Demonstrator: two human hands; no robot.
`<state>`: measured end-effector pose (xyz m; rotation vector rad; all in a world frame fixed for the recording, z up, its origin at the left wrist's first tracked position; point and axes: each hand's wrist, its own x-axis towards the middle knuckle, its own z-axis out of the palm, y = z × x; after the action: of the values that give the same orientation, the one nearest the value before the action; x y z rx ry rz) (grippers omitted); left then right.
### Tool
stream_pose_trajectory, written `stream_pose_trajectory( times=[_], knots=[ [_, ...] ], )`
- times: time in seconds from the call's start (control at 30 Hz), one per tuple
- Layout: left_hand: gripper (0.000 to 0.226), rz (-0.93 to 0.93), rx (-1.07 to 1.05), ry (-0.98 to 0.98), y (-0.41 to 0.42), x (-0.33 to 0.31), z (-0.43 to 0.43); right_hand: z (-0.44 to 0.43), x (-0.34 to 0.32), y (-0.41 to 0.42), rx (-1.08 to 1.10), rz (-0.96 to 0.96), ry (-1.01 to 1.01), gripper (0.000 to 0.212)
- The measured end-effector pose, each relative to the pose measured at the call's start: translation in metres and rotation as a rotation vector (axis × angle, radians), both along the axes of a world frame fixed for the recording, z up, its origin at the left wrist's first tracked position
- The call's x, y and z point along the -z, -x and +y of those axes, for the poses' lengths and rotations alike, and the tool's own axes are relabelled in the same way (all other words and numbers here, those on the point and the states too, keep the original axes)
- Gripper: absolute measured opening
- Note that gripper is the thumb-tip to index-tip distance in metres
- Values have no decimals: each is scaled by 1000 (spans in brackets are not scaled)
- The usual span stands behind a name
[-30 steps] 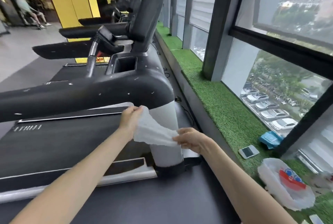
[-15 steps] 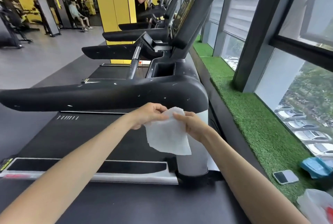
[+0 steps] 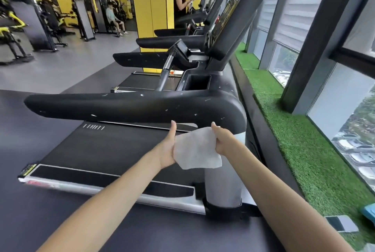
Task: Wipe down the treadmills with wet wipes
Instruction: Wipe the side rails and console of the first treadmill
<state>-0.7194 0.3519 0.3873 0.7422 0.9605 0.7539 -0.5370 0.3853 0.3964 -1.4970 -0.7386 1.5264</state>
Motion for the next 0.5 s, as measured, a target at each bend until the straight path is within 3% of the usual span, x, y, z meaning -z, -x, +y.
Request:
stream_pose_trajectory(
  times=[0.1,0.27,0.37,0.5],
  knots=[
    [38,191,-10,-149,7,-4,7,-3,-9,-11,-120,-51,36,57],
    [36,371,-40,-236,7,-25,19,3,-18,-18,-223,-98,-60,103],
    [38,518,-69,-281,6,-33,30,12,-24,-23,-308,-240,-77,93],
    [56,612,-236,-307,5,-42,46,17,-35,-24,-308,-271,-83,87]
  ],
)
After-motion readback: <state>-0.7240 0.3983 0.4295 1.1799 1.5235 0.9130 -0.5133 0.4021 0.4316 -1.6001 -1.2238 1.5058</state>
